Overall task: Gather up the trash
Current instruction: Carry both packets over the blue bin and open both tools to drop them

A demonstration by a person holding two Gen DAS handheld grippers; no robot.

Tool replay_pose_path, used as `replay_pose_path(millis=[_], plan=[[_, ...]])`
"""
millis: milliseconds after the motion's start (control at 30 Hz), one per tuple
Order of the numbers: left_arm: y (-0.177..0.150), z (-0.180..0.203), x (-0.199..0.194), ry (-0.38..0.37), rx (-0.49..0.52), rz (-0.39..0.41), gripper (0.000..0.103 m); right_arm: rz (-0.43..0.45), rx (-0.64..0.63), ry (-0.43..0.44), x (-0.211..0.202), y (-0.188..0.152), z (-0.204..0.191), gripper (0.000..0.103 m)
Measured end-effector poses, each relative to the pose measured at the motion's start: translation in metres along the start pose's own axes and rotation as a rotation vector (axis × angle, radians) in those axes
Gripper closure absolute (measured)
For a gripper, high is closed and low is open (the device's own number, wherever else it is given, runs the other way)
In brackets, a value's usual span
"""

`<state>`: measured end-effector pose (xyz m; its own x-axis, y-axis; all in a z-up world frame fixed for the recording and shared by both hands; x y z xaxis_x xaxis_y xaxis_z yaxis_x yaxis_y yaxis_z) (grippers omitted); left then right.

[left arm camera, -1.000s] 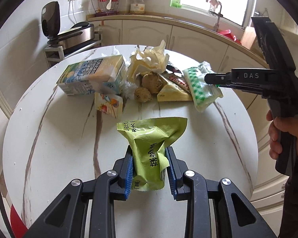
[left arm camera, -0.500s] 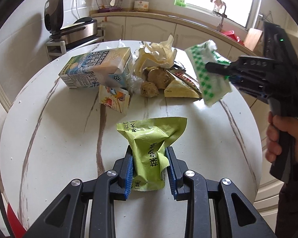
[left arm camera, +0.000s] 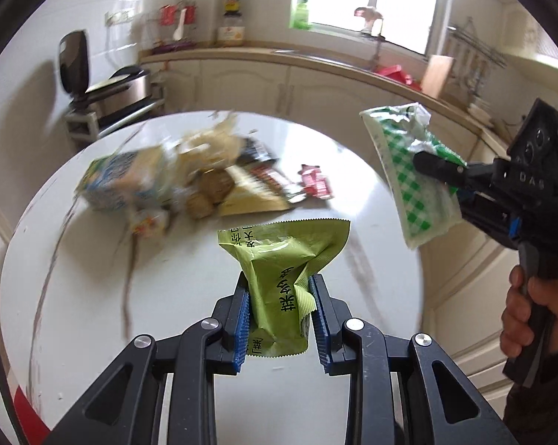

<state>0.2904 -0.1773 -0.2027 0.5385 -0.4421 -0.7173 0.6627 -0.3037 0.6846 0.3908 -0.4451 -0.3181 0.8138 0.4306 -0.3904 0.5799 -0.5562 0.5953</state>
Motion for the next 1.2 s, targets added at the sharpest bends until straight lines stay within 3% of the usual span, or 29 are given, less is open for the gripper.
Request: replay_pose_path(millis=[100, 267, 467, 733, 833, 867, 933, 1200], plan=[[0.005, 0.050, -0.001, -0.050, 0.076, 0.002, 0.077, 0.072, 0.019, -0.053, -0.045, 0.004, 0.025, 0.089], [0.002, 0.131, 0.020, -0.136, 0.192, -0.038, 0.077, 0.170, 0.018, -0.226, -0.115, 0.007, 0.077, 0.089], [-0.012, 0.193, 0.080, -0.192, 0.296, -0.136, 0.077, 0.188, 0.103, -0.374, -0.156, -0.010, 0.155, 0.089], [-0.020, 0.207, 0.191, -0.145, 0.365, -0.281, 0.076, 0.081, 0.225, -0.447, -0.136, -0.055, 0.251, 0.089], [-0.017, 0.198, 0.227, -0.098, 0.367, -0.315, 0.069, 0.030, 0.271, -0.457, -0.119, -0.074, 0.279, 0.089], [-0.017, 0.201, 0.235, -0.079, 0.374, -0.314, 0.057, 0.014, 0.281, -0.465, -0.115, -0.079, 0.288, 0.089], [-0.014, 0.198, 0.251, -0.054, 0.382, -0.307, 0.044, -0.011, 0.299, -0.472, -0.107, -0.087, 0.303, 0.089], [-0.016, 0.190, 0.269, -0.038, 0.372, -0.313, 0.043, -0.094, 0.354, -0.490, -0.056, -0.112, 0.333, 0.089]])
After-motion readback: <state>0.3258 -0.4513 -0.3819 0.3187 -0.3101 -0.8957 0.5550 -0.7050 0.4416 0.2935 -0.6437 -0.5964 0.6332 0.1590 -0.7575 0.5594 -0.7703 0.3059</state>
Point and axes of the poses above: each gripper's, at about its wrist camera, not at the fingertips, and x roughly the way its jaws point, z to its right, y to its top, the point moved 9 cm from there along x, roughly the way its jaws point, and after that the axes turned 2 degrees about -y, right-handed, at the moved point
